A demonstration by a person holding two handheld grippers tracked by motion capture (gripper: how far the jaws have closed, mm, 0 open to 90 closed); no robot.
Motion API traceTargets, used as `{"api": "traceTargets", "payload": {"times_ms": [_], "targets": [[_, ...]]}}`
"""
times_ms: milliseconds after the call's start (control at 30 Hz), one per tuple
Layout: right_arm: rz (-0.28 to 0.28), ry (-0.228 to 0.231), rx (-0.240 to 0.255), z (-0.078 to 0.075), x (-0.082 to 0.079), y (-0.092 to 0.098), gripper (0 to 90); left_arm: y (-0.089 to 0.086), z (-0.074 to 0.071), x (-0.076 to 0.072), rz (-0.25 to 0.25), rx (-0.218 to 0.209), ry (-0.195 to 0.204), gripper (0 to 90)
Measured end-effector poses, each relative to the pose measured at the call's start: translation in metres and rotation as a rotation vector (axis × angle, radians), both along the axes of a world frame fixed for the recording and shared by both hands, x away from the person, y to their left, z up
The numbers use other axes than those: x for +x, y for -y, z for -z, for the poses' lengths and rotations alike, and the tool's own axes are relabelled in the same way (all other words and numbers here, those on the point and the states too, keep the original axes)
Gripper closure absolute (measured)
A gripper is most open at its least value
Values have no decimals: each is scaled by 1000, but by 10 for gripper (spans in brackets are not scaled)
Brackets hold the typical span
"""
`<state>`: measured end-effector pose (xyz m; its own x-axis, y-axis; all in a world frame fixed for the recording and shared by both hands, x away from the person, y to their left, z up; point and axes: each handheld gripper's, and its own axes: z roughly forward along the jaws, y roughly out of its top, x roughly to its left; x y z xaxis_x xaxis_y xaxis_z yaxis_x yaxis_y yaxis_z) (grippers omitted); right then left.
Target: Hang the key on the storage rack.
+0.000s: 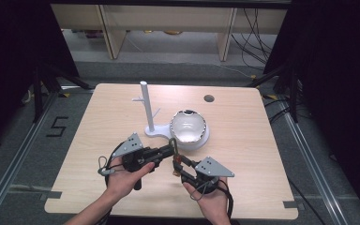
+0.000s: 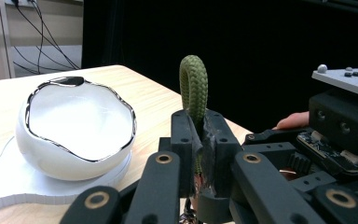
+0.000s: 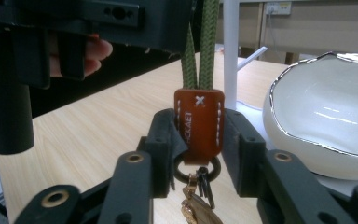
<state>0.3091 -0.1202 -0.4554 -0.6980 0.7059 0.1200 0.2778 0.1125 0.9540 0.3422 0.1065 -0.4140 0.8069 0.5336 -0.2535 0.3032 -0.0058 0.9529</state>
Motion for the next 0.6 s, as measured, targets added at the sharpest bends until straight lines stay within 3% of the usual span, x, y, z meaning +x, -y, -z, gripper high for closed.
{"api": "traceTargets", "payload": {"times_ms": [67, 367, 433, 500, 533, 567, 600], "targets": [[-10, 18, -8, 1, 2, 0, 595, -1, -1, 0, -5, 7, 13, 834], [-12, -12, -11, 2, 2, 3, 536, -9, -6, 0, -34, 41, 61, 833], [3, -37, -14, 3, 0, 4, 532, -11, -7, 0, -40, 44, 64, 833], [-9, -16, -11, 4, 2, 5, 525, -12, -7, 1, -47, 47, 68, 833], [1, -1, -32, 3, 2, 7, 521, -13, -7, 1, -50, 48, 68, 834], [-10, -26, 1, 4, 1, 6, 519, -14, -7, 1, -53, 49, 69, 834], [-9, -14, -7, 4, 1, 7, 518, -14, -6, 2, -47, 40, 77, 833]]}}
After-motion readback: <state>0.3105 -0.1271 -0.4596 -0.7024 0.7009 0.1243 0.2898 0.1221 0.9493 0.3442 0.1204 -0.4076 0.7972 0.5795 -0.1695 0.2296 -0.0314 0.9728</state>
